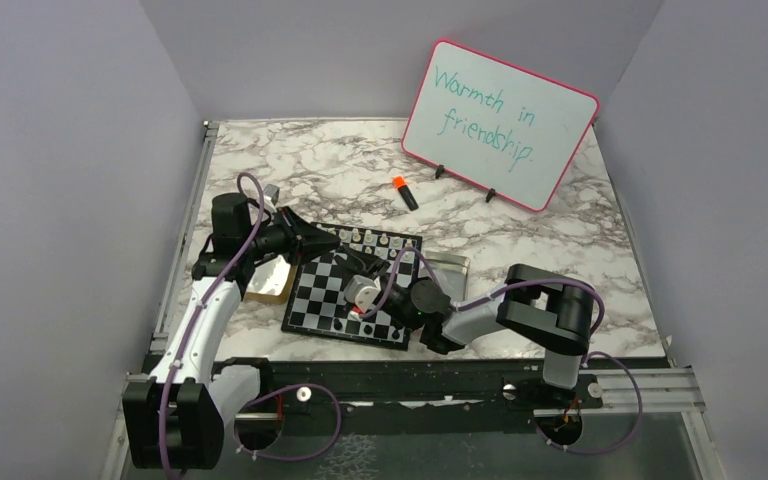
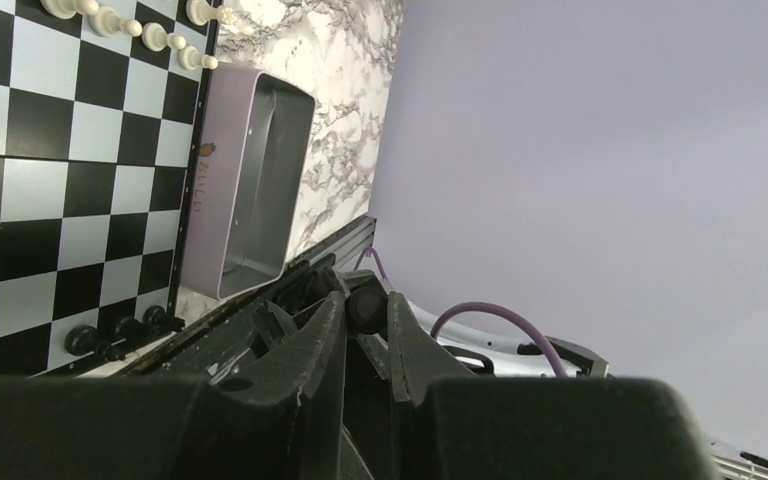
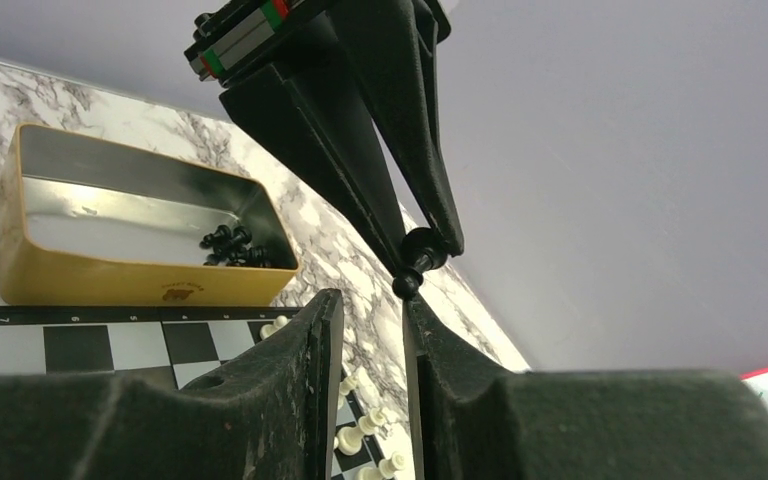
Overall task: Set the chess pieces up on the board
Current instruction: Place the chess piece on the chessboard.
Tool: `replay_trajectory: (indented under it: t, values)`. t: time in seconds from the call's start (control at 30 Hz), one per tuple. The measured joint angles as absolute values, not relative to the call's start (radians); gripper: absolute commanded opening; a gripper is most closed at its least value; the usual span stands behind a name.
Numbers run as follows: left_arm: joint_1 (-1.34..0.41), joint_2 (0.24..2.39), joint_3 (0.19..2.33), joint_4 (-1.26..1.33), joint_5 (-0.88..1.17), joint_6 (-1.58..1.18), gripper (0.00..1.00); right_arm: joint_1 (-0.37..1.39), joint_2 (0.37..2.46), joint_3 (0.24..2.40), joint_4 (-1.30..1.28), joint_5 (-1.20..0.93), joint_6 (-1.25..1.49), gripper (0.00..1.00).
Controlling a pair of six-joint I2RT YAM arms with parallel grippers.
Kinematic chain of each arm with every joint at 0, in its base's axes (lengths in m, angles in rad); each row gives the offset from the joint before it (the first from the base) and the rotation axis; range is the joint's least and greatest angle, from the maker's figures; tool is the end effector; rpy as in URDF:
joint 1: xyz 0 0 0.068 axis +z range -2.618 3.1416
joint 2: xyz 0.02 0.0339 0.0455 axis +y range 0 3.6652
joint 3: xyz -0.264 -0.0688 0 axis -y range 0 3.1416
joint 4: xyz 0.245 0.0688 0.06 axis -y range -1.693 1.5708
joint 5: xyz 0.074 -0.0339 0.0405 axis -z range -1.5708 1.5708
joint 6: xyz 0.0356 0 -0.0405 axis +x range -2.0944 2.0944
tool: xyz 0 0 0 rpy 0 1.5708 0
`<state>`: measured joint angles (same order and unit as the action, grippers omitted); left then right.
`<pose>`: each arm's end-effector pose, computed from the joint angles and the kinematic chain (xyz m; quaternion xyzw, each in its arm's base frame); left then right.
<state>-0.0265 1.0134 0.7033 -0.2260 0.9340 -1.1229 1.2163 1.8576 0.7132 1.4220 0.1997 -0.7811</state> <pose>0.2130 -0.0343 0.2713 -0.2144 0.7784 -0.5685 0.1580 0.1300 0.3308 0.1983 -0.4609 0.3914 0.1128 0.7884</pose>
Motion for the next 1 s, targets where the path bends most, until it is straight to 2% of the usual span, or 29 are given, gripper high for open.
replay_trajectory:
  t: [0.37, 0.6, 0.7, 0.87, 1.0]
  values:
    - [-0.028, 1.006, 0.673, -0.223, 0.933, -1.127, 0.17, 1.216, 1.858, 0.713, 1.449, 0.228, -0.776, 0.29]
    - [-0.028, 1.004, 0.672, -0.214, 0.93, -1.13, 0.17, 1.216, 1.858, 0.713, 1.45, 0.228, -0.777, 0.16]
    - [-0.028, 1.0, 0.67, -0.21, 0.928, -1.131, 0.17, 1.216, 1.858, 0.713, 1.45, 0.227, -0.777, 0.15]
    - [-0.028, 0.999, 0.665, -0.205, 0.926, -1.137, 0.17, 1.216, 1.858, 0.713, 1.45, 0.227, -0.773, 0.22]
    - [-0.028, 0.999, 0.662, -0.202, 0.923, -1.14, 0.17, 1.216, 1.858, 0.713, 1.45, 0.226, -0.774, 0.19]
